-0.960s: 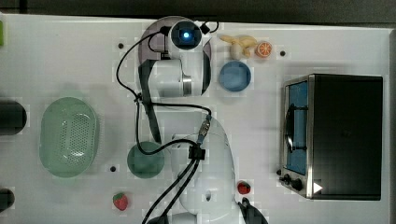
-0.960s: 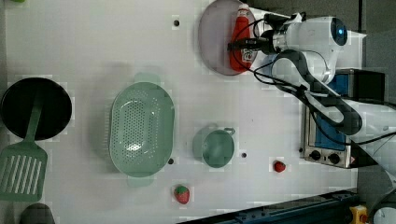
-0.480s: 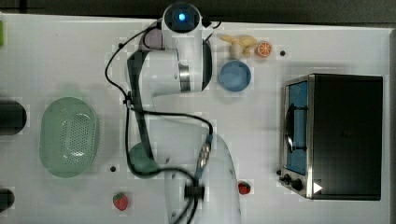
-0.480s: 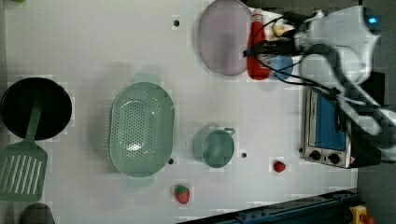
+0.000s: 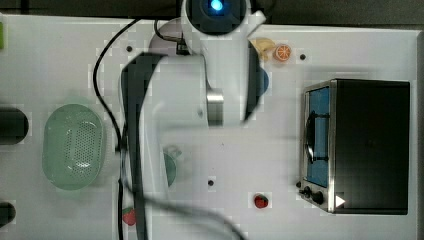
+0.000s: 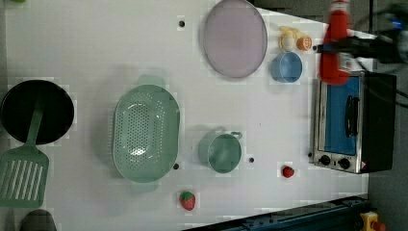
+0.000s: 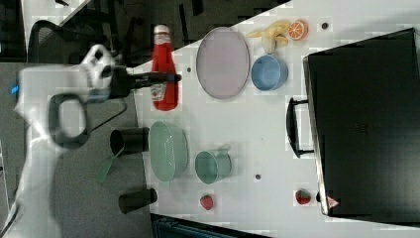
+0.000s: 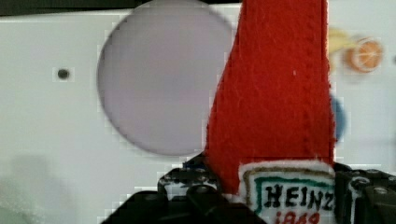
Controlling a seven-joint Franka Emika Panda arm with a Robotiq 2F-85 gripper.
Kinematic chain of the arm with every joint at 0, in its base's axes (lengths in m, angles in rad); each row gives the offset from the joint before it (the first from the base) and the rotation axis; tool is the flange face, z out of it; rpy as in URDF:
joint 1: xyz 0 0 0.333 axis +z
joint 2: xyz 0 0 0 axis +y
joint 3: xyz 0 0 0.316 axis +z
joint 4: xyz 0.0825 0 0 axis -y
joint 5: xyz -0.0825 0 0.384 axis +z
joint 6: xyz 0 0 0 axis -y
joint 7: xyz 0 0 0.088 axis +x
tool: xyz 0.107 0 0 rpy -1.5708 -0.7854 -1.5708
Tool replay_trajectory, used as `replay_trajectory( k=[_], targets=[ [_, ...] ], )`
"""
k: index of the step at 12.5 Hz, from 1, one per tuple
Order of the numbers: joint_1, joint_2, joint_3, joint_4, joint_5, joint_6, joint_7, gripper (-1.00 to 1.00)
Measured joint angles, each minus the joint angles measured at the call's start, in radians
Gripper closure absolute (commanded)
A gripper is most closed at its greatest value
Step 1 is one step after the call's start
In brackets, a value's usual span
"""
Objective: Pick ketchup from plate and place it on table.
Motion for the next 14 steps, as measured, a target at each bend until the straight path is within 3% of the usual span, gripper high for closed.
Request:
replay_trajectory(
  k=[3, 6, 9, 11, 14],
  targets=[
    [-0.044, -0.181, -0.009, -0.141, 0.042, 0.0, 0.003, -0.18],
    [-0.05, -0.301, -0.041, -0.359, 0.043, -0.004, 0.003, -0.18],
    [-0.059, -0.317, -0.055, -0.551, 0.044, 0.057, 0.003, -0.18],
    [-0.059, -0.303, -0.064, -0.68, 0.042, 0.2, 0.004, -0.18],
    [-0.054, -0.21, -0.071, -0.771, 0.059, 0.357, 0.005, -0.18]
  ],
)
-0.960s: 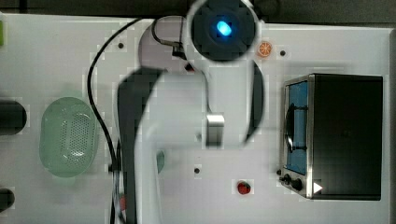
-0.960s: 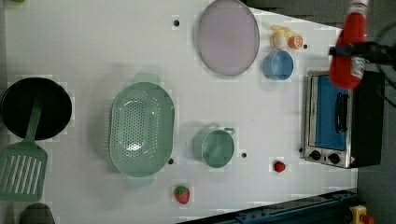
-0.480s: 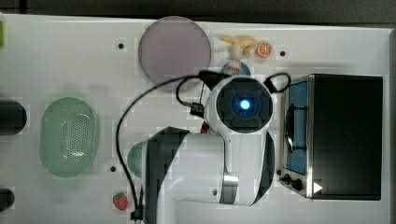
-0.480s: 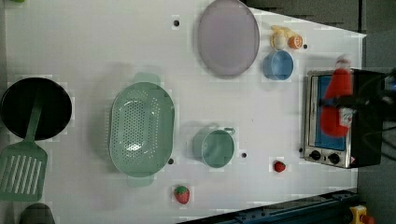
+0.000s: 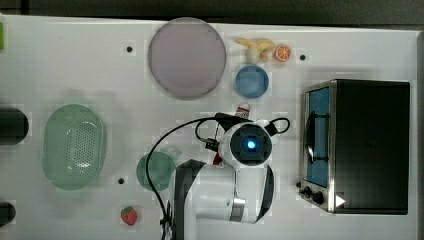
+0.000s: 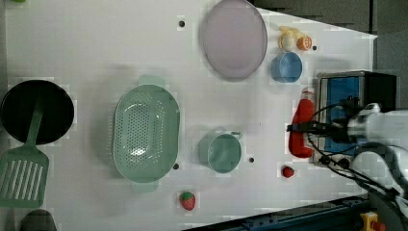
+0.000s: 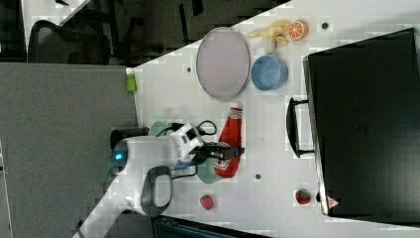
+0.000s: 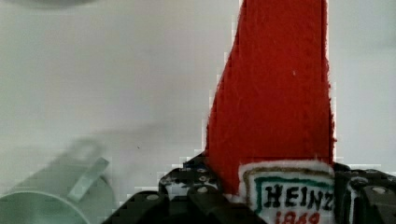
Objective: Pick ketchup from plate and place it on table.
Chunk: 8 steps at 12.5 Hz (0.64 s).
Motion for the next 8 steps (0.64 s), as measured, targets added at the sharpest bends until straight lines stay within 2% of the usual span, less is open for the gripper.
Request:
replay_trajectory(
  k=[2, 5, 6, 8],
  targets=[
    [-0.001, 0.092, -0.001, 0.0, -0.001, 0.071, 0.0, -0.24],
    [-0.001, 0.206, -0.002, -0.004, -0.003, 0.169, 0.0, -0.88],
    [-0.001, 0.234, -0.001, 0.0, -0.007, 0.201, 0.0, -0.99],
    [-0.003, 0.25, 0.002, -0.004, 0.002, 0.207, 0.001, -1.0]
  ],
)
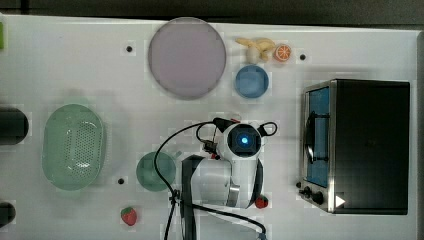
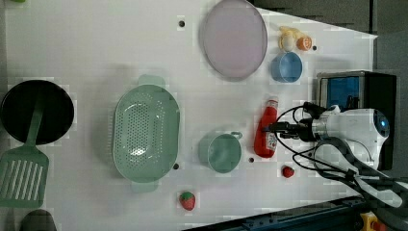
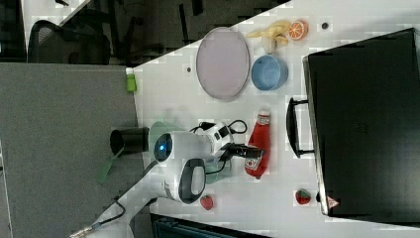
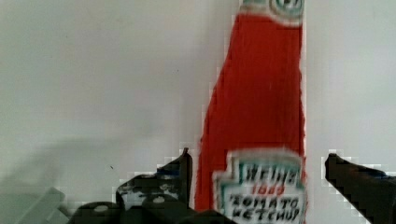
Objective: Pick ketchup from plate and place it on table.
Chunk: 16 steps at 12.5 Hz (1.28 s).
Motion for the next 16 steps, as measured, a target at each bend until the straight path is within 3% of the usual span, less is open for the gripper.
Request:
replay_trajectory(
  k=[3, 6, 11, 14, 16],
  targets=[
    [-0.001, -0.081, 0.003, 0.006, -0.006, -0.043, 0.085, -1.0],
    [-0.004, -0.275, 0.008, 0.045, -0.009, -0.172, 0.228, -1.0],
    [0.0, -0.552, 0.01, 0.283, -0.006, -0.56, 0.497, -1.0],
    [0.0, -0.608, 0.023, 0.437, 0.001, -0.784, 0.571, -1.0],
    [0.003, -0.619, 0.023, 0.471, 0.0, -0.857, 0.587, -1.0]
  ],
)
